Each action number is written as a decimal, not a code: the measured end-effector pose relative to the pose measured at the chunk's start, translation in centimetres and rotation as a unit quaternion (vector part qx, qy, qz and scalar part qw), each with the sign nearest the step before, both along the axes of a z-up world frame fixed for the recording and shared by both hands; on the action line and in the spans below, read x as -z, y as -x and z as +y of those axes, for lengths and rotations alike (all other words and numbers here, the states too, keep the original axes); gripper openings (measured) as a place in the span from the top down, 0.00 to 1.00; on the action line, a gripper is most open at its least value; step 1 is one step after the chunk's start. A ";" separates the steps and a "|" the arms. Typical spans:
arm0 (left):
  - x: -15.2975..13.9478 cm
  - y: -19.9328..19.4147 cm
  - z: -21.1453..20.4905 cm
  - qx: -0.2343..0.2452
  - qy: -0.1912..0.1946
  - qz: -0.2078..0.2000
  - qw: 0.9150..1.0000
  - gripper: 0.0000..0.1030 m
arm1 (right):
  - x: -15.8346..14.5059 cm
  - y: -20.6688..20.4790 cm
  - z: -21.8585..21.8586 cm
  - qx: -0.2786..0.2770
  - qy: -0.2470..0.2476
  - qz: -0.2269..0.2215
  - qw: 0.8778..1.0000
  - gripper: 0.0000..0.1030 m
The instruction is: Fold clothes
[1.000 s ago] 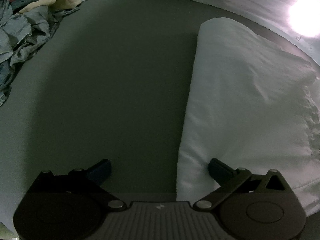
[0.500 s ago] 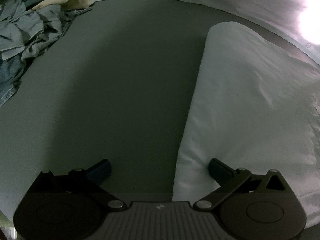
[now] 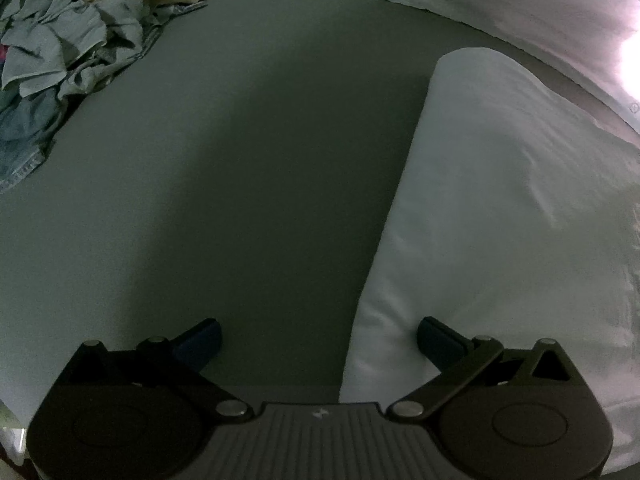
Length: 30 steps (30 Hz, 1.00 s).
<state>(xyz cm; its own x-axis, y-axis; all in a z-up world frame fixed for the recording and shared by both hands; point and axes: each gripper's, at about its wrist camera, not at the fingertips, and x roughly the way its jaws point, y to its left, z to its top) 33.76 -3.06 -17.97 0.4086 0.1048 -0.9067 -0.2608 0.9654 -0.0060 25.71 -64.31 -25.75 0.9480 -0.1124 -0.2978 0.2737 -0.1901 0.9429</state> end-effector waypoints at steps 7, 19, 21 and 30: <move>0.1 0.0 -1.0 -0.008 -0.001 -0.006 1.000 0.00 | 0.7 0.4 2.9 0.022 -0.105 -0.114 0.988 0.85; -0.1 -0.1 -1.6 -0.005 0.004 -0.009 1.000 0.00 | -4.3 -4.3 12.4 -0.122 -0.142 -0.278 0.942 0.85; -0.2 0.1 -1.8 -0.004 0.003 -0.012 1.000 0.00 | -4.3 -5.2 14.9 -0.151 -0.154 -0.283 0.935 0.85; -0.5 -0.8 -1.5 0.024 0.012 0.011 1.000 0.00 | 0.3 -6.5 26.3 -0.294 -0.143 -0.102 0.939 0.85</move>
